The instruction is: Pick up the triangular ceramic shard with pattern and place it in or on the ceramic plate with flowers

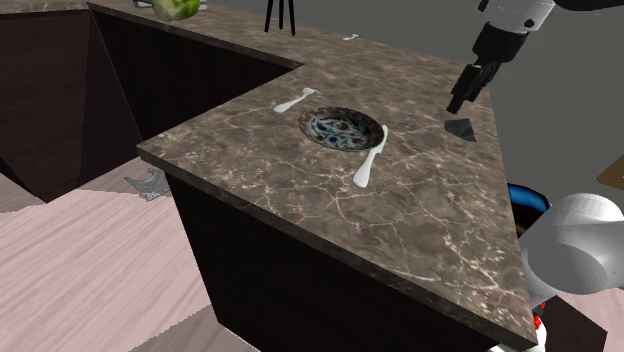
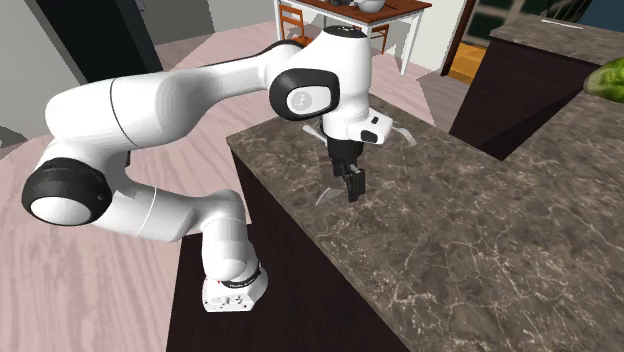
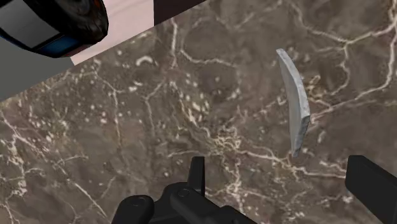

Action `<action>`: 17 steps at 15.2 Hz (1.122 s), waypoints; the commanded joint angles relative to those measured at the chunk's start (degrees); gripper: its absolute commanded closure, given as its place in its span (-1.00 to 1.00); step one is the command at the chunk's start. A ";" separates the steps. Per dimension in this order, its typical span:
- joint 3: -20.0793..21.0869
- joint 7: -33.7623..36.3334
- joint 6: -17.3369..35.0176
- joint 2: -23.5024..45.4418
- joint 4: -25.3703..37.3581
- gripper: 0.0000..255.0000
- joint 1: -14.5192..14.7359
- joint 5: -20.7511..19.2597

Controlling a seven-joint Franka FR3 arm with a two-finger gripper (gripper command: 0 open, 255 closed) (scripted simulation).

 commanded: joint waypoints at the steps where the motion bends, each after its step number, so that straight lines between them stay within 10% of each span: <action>1: 0.00 0.00 0.00 0.00 0.00 -1.00 0.00 0.00; 6: -5.15 -15.11 -4.47 -11.00 -6.72 -1.00 6.26 0.83; 17: -5.54 -14.97 0.51 -12.80 -13.50 -1.00 6.08 0.41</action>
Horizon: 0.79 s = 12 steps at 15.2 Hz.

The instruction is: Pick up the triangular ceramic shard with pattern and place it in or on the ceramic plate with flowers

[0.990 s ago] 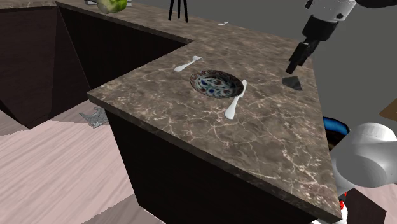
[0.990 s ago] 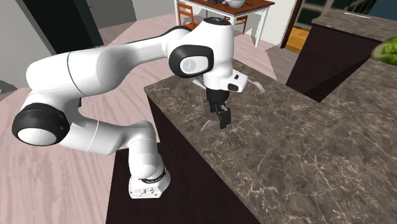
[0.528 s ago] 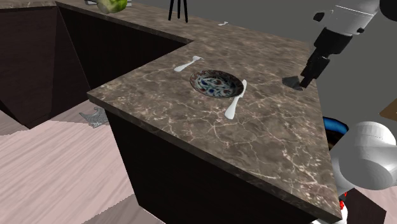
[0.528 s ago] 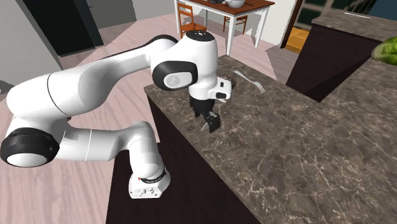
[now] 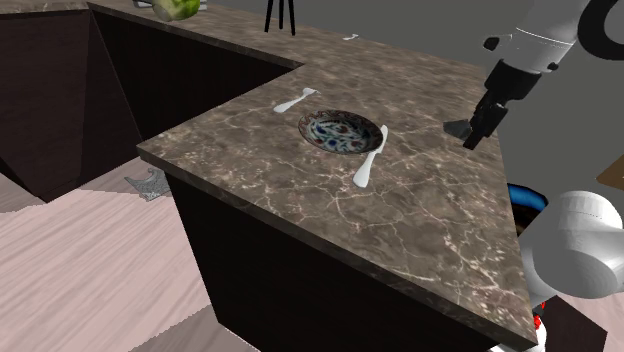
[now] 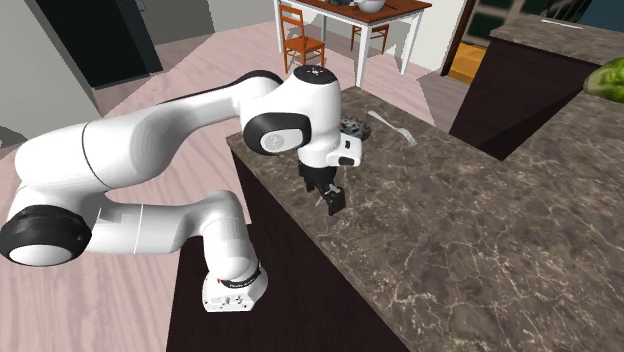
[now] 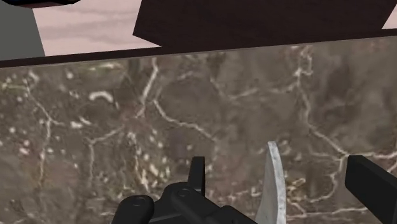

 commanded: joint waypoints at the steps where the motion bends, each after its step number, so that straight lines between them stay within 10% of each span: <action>1: 0.00 0.01 0.10 -0.02 -0.12 -1.00 0.00 0.00; 4: 0.00 0.01 0.09 -0.02 -0.10 -1.00 0.00 0.00; 5: 0.00 0.01 0.09 -0.02 -0.10 1.00 0.00 0.00; 12: 0.07 0.05 -0.08 -0.23 -0.14 1.00 0.00 0.04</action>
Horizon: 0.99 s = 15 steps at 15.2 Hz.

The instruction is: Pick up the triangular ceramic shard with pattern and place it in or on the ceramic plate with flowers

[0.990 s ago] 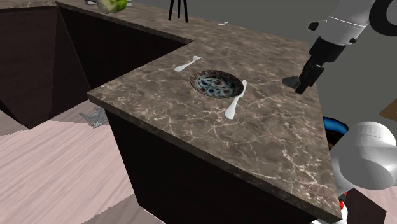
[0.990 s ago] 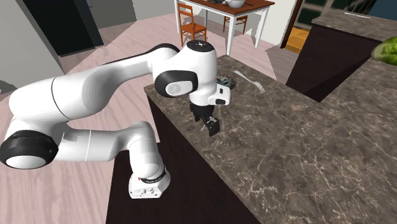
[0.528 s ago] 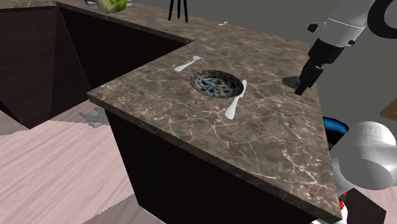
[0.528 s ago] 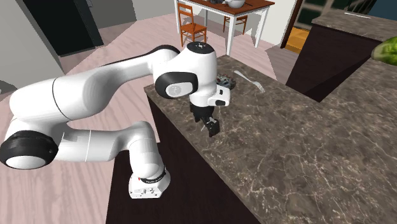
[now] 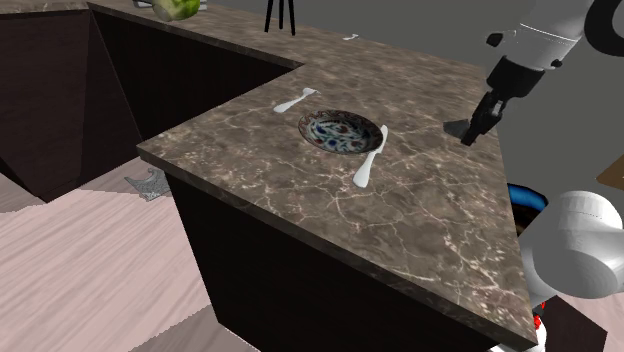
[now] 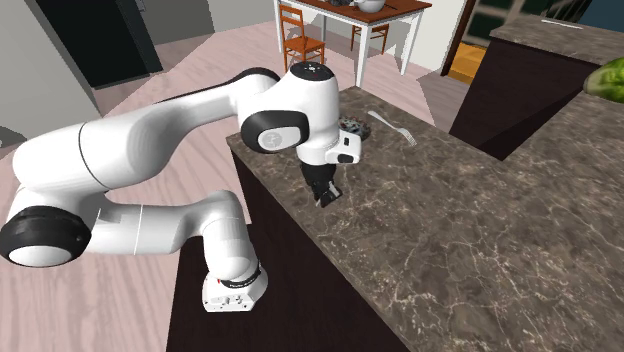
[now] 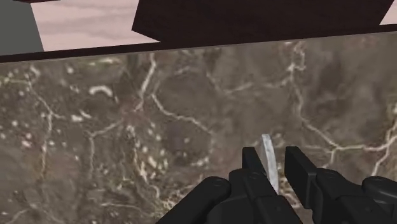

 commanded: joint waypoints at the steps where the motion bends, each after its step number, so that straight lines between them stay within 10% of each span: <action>1: -0.22 -0.08 -0.08 0.23 -0.68 1.00 -0.14 -0.61; 15: 0.61 -0.12 -8.00 4.62 11.61 1.00 0.22 0.30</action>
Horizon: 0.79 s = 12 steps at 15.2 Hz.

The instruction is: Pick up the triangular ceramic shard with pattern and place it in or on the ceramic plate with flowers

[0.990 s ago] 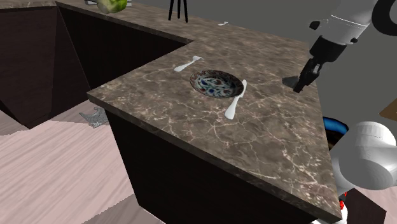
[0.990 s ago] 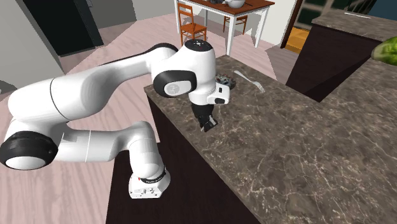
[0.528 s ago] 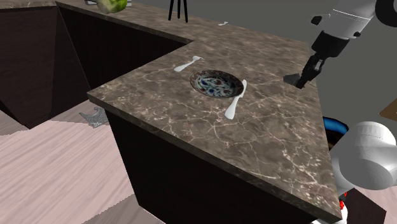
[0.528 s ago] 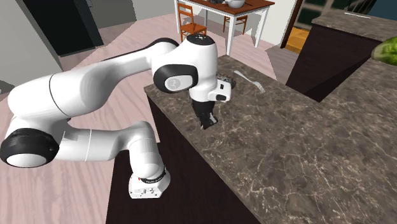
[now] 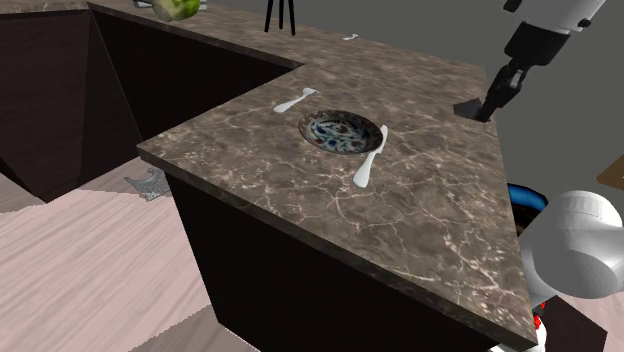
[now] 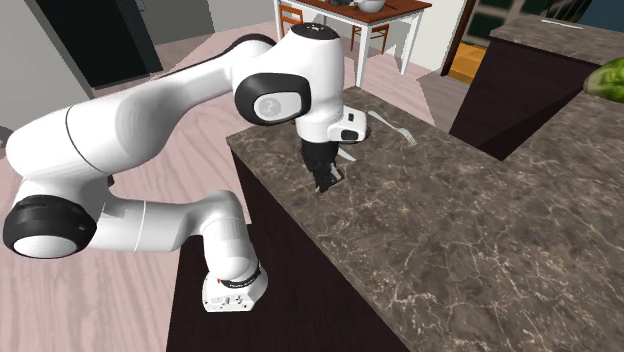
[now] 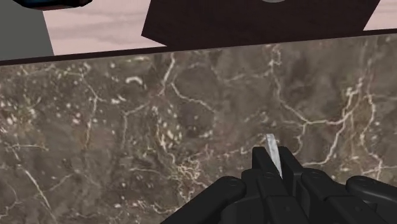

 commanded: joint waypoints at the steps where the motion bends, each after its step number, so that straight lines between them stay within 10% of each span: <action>1: 0.11 0.03 -1.18 0.81 1.97 1.00 0.09 0.13; 12: 6.95 6.84 0.09 9.17 9.02 1.00 1.90 5.30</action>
